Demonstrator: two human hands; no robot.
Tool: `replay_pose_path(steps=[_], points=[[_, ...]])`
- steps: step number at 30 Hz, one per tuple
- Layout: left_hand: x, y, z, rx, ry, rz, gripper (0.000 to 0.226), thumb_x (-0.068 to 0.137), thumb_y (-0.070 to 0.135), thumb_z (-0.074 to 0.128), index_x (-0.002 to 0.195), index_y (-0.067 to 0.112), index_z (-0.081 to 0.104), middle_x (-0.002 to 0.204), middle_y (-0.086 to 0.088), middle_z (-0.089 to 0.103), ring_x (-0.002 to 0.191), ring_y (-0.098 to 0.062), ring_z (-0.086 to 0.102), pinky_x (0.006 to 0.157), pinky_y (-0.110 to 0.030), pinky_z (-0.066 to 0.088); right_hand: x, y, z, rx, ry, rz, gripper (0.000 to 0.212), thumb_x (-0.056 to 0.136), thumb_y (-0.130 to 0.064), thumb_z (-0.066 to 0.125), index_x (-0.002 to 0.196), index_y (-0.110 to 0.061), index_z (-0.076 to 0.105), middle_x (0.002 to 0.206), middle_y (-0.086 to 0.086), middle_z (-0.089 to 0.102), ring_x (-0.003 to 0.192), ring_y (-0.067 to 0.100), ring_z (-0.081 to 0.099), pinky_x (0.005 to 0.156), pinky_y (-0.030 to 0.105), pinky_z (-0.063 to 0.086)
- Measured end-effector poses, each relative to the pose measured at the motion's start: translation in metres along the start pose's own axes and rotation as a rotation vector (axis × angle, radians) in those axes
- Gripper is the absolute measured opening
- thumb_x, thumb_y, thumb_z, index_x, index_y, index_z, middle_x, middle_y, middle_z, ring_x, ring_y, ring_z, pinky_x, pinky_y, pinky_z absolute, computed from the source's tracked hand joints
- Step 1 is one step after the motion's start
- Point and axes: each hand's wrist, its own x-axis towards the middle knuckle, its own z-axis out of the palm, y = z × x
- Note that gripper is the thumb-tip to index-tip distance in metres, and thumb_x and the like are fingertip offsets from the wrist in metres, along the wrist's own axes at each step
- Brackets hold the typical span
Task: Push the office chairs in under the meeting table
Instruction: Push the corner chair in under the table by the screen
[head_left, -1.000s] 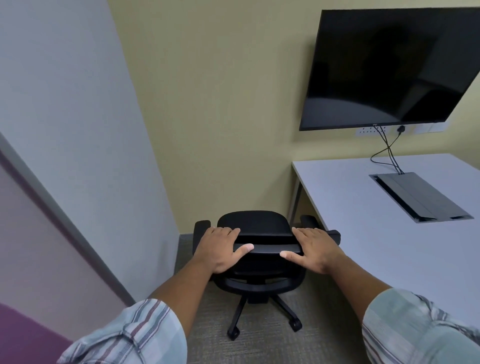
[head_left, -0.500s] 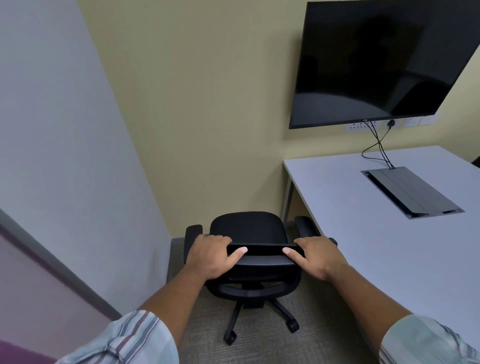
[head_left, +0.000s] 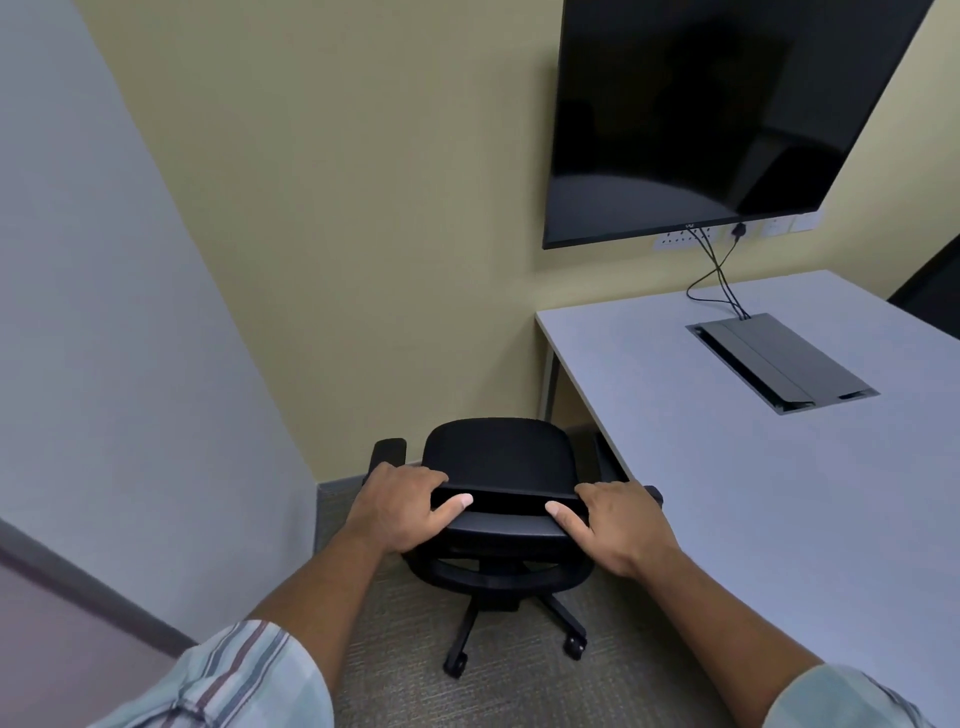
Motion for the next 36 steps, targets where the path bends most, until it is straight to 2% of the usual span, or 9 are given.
replay_pose_path(steps=[8,11,15,17,21,26,30,33,36], points=[[0.032,-0.006,0.009,-0.009,0.006,0.098,0.105,0.089,0.093,-0.009,0.105,0.03,0.073,0.087,0.01,0.072,0.079,-0.016,0.064,0.078,-0.042,0.045,-0.006,0.001,-0.002,-0.023,0.008,0.1,0.086,0.095,-0.088,0.0,0.083,-0.028,0.06,0.076,-0.006,0.065,0.07,0.014,0.059,0.087,0.041,0.052],[0.044,-0.01,0.009,-0.028,0.01,0.145,0.097,0.095,0.09,0.001,0.113,0.03,0.075,0.09,0.01,0.073,0.08,-0.016,0.064,0.076,-0.041,0.04,-0.009,-0.001,-0.004,-0.036,0.008,0.135,0.086,0.095,-0.087,-0.001,0.083,-0.027,0.06,0.077,-0.004,0.065,0.072,0.017,0.06,0.087,0.043,0.051],[0.068,-0.016,0.005,-0.048,0.022,0.23,0.086,0.099,0.087,0.011,0.102,0.028,0.074,0.079,0.014,0.061,0.071,-0.013,0.052,0.073,-0.038,0.037,-0.008,-0.006,-0.003,-0.045,0.022,0.193,0.082,0.097,-0.084,0.002,0.077,-0.025,0.056,0.069,-0.005,0.059,0.067,0.017,0.055,0.087,0.043,0.049],[0.082,-0.018,0.005,-0.036,0.003,0.264,0.072,0.101,0.08,0.022,0.101,0.029,0.073,0.082,0.014,0.067,0.073,-0.014,0.057,0.074,-0.039,0.041,-0.007,-0.006,0.001,-0.037,0.041,0.22,0.08,0.099,-0.083,0.003,0.074,-0.026,0.053,0.066,-0.005,0.054,0.064,0.015,0.052,0.087,0.043,0.049],[0.109,-0.021,0.008,-0.023,-0.039,0.32,0.063,0.102,0.077,0.023,0.1,0.033,0.069,0.085,0.012,0.068,0.078,-0.013,0.06,0.08,-0.04,0.044,-0.002,-0.007,0.004,-0.039,0.07,0.281,0.078,0.099,-0.082,0.003,0.073,-0.027,0.051,0.066,-0.006,0.051,0.065,0.015,0.05,0.087,0.042,0.049],[0.149,-0.027,0.009,-0.055,-0.009,0.429,0.053,0.106,0.068,0.037,0.103,0.027,0.071,0.077,0.018,0.056,0.073,-0.012,0.054,0.073,-0.037,0.032,0.01,-0.011,0.008,-0.045,0.098,0.366,0.078,0.099,-0.082,0.002,0.073,-0.025,0.05,0.066,-0.006,0.051,0.065,0.019,0.051,0.083,0.043,0.048],[0.174,-0.03,0.013,-0.062,0.003,0.444,0.059,0.105,0.068,0.036,0.115,0.026,0.076,0.091,0.011,0.076,0.085,-0.016,0.068,0.082,-0.039,0.047,0.018,-0.016,0.012,-0.044,0.102,0.43,0.076,0.102,-0.079,0.008,0.075,-0.024,0.052,0.068,-0.004,0.058,0.066,0.024,0.055,0.075,0.045,0.048],[0.191,-0.032,0.014,-0.048,-0.021,0.464,0.064,0.103,0.069,0.034,0.12,0.024,0.077,0.107,0.007,0.08,0.099,-0.02,0.072,0.093,-0.044,0.052,0.024,-0.016,0.014,-0.036,0.086,0.471,0.076,0.103,-0.077,0.011,0.077,-0.022,0.056,0.069,-0.001,0.062,0.066,0.026,0.059,0.072,0.045,0.049],[0.208,-0.032,0.016,-0.027,-0.036,0.51,0.066,0.103,0.069,0.033,0.117,0.021,0.076,0.109,0.003,0.08,0.101,-0.023,0.072,0.094,-0.048,0.052,0.03,-0.015,0.013,-0.023,0.065,0.502,0.076,0.104,-0.076,0.012,0.077,-0.021,0.056,0.069,0.001,0.062,0.065,0.027,0.059,0.072,0.046,0.049]])
